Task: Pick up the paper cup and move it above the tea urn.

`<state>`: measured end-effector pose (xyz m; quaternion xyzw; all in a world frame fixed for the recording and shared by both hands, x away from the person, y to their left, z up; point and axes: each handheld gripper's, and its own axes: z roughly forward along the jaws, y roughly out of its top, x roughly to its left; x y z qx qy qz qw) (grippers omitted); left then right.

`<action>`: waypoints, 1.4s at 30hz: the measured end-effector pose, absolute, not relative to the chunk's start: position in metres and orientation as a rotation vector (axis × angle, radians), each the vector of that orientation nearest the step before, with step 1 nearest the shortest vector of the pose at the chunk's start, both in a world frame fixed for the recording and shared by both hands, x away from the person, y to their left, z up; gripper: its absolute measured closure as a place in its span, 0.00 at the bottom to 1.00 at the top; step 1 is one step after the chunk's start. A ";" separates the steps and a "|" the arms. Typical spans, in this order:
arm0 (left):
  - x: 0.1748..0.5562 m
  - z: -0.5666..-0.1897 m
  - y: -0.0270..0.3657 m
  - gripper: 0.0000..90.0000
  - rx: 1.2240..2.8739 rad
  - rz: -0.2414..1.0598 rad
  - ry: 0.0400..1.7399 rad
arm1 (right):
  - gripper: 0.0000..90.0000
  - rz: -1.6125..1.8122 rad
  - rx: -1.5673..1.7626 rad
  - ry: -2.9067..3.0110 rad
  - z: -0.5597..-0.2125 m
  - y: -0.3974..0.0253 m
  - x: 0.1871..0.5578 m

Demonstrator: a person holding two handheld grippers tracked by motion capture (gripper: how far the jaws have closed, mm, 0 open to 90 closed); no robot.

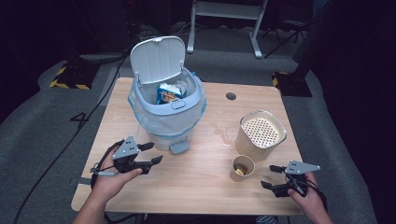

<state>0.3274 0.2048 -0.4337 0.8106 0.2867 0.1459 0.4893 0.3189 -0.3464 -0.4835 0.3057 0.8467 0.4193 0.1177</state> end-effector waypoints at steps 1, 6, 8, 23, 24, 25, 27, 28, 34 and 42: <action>0.328 -0.437 0.205 0.45 1.973 0.350 0.706 | 0.21 1.233 0.890 2.482 -0.483 -0.345 0.318; 0.332 -0.453 0.206 0.45 2.014 0.356 0.764 | 0.20 1.268 0.857 2.481 -0.481 -0.338 0.316; 0.334 -0.460 0.206 0.46 2.003 0.366 0.805 | 0.20 1.299 0.866 2.461 -0.483 -0.336 0.316; 0.338 -0.493 0.205 0.44 2.105 0.309 0.875 | 0.19 1.353 0.804 2.436 -0.486 -0.311 0.314; 0.337 -0.495 0.204 0.44 2.110 0.308 0.879 | 0.19 1.359 0.796 2.432 -0.486 -0.307 0.314; 0.337 -0.496 0.203 0.43 2.118 0.304 0.881 | 0.19 1.363 0.788 2.427 -0.487 -0.304 0.315; 0.337 -0.498 0.201 0.42 2.137 0.311 0.886 | 0.19 1.372 0.781 2.420 -0.487 -0.299 0.317; 0.337 -0.499 0.201 0.41 2.146 0.316 0.888 | 0.19 1.379 0.776 2.420 -0.487 -0.296 0.318; 0.338 -0.504 0.198 0.35 2.197 0.333 0.901 | 0.19 1.360 0.741 2.431 -0.489 -0.280 0.322; 0.339 -0.504 0.198 0.28 2.203 0.351 0.924 | 0.23 1.374 0.754 2.414 -0.492 -0.265 0.329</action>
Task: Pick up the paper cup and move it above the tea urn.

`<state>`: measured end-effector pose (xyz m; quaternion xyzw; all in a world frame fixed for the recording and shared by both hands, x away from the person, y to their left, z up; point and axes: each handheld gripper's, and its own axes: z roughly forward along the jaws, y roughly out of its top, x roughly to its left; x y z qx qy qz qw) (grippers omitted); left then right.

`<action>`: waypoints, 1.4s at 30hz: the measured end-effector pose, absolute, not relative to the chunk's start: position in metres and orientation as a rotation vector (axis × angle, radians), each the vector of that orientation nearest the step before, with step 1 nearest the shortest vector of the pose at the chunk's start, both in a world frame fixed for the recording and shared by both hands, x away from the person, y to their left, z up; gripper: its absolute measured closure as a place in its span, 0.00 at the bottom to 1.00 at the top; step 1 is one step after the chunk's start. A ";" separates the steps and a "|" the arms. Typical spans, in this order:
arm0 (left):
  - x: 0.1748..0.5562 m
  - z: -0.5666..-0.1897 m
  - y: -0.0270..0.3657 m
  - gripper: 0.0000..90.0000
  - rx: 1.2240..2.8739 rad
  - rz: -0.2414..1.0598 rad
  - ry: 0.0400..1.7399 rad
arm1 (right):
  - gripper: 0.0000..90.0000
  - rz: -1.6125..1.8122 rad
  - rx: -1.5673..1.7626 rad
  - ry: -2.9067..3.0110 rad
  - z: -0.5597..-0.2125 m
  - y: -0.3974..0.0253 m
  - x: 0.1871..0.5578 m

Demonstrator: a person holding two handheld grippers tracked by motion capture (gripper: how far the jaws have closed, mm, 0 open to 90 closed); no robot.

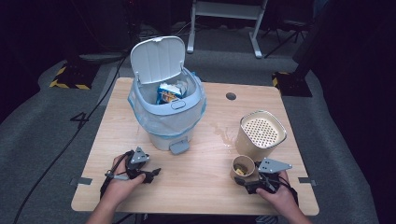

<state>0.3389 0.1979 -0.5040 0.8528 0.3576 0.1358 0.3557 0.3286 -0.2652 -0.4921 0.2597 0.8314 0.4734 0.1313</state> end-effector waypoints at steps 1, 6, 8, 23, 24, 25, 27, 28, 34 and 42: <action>0.339 -0.504 0.198 0.28 2.203 0.351 0.924 | 0.23 1.374 0.754 2.409 -0.492 -0.264 0.329; 0.339 -0.504 0.198 0.28 2.203 0.352 0.925 | 0.29 1.399 0.777 2.394 -0.492 -0.264 0.333; 0.339 -0.504 0.198 0.28 2.203 0.352 0.925 | 0.31 1.412 0.779 2.398 -0.492 -0.265 0.334; 0.338 -0.504 0.198 0.28 2.201 0.354 0.931 | 0.34 1.492 0.821 2.470 -0.453 -0.280 0.332; 0.338 -0.504 0.198 0.28 2.200 0.354 0.932 | 0.34 1.486 0.810 2.465 -0.449 -0.281 0.332; 0.338 -0.504 0.198 0.28 2.201 0.354 0.931 | 0.34 1.472 0.794 2.461 -0.445 -0.282 0.331; 0.338 -0.504 0.198 0.28 2.201 0.354 0.931 | 0.34 1.455 0.768 2.453 -0.438 -0.283 0.330; 0.338 -0.504 0.198 0.28 2.201 0.354 0.931 | 0.34 1.443 0.757 2.449 -0.433 -0.284 0.330; 0.338 -0.504 0.198 0.28 2.199 0.352 0.933 | 0.34 1.429 0.710 2.435 -0.411 -0.288 0.328; 0.339 -0.504 0.197 0.27 2.203 0.354 0.932 | 0.34 1.443 0.686 2.422 -0.384 -0.294 0.335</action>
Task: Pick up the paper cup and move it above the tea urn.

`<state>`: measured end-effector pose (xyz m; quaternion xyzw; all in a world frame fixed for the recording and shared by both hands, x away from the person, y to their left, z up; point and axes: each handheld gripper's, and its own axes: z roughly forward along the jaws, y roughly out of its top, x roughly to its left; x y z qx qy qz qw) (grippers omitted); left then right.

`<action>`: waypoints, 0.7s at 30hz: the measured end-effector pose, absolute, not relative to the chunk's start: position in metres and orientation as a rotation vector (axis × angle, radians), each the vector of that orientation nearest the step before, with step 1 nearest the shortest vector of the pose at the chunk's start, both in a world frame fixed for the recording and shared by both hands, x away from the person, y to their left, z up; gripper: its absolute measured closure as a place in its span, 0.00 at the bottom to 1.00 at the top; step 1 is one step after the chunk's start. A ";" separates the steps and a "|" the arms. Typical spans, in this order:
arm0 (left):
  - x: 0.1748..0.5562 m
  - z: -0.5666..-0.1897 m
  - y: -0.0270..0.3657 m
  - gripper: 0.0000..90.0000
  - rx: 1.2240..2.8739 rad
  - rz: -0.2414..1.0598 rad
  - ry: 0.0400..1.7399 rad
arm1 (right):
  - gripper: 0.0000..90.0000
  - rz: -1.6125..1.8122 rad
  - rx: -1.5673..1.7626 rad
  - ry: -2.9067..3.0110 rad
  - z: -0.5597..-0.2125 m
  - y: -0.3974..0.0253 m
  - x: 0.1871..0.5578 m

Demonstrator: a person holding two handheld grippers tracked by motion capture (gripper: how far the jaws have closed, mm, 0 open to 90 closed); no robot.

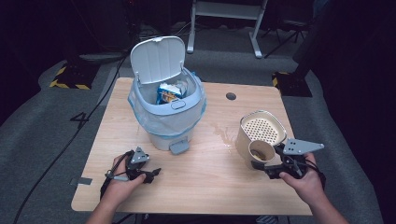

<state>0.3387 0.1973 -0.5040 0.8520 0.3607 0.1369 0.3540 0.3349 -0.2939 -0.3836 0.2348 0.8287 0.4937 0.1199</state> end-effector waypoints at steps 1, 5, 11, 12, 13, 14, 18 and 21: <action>0.339 -0.504 0.197 0.27 2.203 0.354 0.933 | 0.34 1.443 0.684 2.417 -0.381 -0.295 0.336; 0.339 -0.504 0.197 0.27 2.202 0.354 0.933 | 0.34 1.434 0.678 2.397 -0.369 -0.299 0.343; 0.339 -0.504 0.197 0.27 2.204 0.356 0.931 | 0.34 1.428 0.689 2.366 -0.357 -0.308 0.360; 0.339 -0.504 0.197 0.27 2.204 0.356 0.931 | 0.33 1.438 0.697 2.358 -0.356 -0.310 0.364; 0.339 -0.504 0.197 0.27 2.204 0.356 0.931 | 0.34 1.444 0.707 2.349 -0.354 -0.312 0.369; 0.339 -0.504 0.197 0.27 2.204 0.355 0.930 | 0.34 1.445 0.713 2.340 -0.353 -0.314 0.372; 0.339 -0.504 0.197 0.27 2.204 0.354 0.930 | 0.34 1.412 0.714 2.302 -0.350 -0.321 0.386; 0.339 -0.504 0.197 0.27 2.204 0.353 0.929 | 0.33 1.406 0.711 2.284 -0.349 -0.326 0.396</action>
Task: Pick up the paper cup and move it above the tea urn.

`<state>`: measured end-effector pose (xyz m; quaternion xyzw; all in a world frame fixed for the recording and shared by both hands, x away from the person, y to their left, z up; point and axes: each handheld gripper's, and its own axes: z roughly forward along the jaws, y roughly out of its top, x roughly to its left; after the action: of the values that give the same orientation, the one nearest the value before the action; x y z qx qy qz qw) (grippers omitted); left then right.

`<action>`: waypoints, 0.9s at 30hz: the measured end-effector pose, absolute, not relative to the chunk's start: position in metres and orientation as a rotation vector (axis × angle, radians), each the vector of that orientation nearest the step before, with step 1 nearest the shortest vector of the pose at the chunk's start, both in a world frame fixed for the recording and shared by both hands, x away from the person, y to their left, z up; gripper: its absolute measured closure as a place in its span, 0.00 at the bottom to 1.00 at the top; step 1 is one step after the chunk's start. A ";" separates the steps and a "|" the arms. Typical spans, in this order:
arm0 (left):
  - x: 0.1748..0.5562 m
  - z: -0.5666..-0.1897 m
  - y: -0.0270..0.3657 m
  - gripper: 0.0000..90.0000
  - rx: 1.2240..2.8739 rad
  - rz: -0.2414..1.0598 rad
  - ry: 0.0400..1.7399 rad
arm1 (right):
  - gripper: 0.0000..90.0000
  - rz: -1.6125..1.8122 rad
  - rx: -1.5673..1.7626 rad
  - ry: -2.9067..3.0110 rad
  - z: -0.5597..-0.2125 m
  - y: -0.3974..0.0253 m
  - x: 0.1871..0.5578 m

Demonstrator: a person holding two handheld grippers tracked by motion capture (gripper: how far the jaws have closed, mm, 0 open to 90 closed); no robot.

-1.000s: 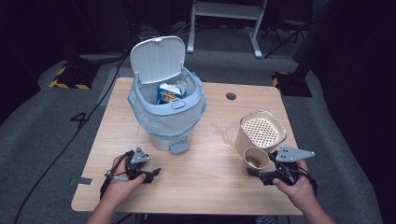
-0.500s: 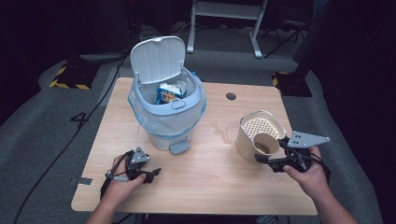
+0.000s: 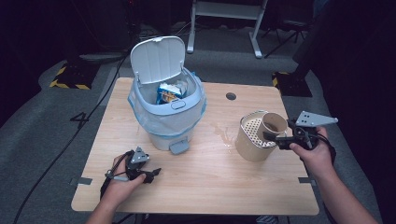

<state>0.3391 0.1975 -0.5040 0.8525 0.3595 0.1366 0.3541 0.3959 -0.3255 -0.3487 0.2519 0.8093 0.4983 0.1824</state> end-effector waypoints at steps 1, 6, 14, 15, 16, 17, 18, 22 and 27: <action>0.339 -0.504 0.197 0.27 2.204 0.353 0.929 | 0.33 1.411 0.718 2.280 -0.349 -0.327 0.399; 0.339 -0.504 0.197 0.27 2.204 0.353 0.930 | 0.33 1.383 0.717 2.266 -0.347 -0.333 0.414; 0.339 -0.504 0.197 0.27 2.207 0.355 0.927 | 0.33 1.345 0.722 2.244 -0.343 -0.340 0.430; 0.339 -0.504 0.197 0.27 2.207 0.354 0.927 | 0.33 1.338 0.725 2.242 -0.343 -0.341 0.431; 0.339 -0.504 0.197 0.27 2.206 0.352 0.928 | 0.33 1.332 0.729 2.241 -0.342 -0.342 0.433; 0.339 -0.504 0.197 0.27 2.204 0.349 0.928 | 0.34 1.325 0.728 2.240 -0.342 -0.343 0.434; 0.340 -0.504 0.196 0.27 2.206 0.349 0.924 | 0.34 1.319 0.728 2.241 -0.342 -0.344 0.436; 0.342 -0.504 0.195 0.26 2.213 0.349 0.917 | 0.34 1.301 0.733 2.238 -0.343 -0.345 0.439; 0.342 -0.504 0.195 0.26 2.211 0.350 0.917 | 0.34 1.278 0.737 2.229 -0.343 -0.347 0.439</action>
<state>0.3422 0.1949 -0.5039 0.8550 0.3545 0.1353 0.3535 0.4395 -0.3474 -0.3426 0.2682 0.8111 0.4651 0.2320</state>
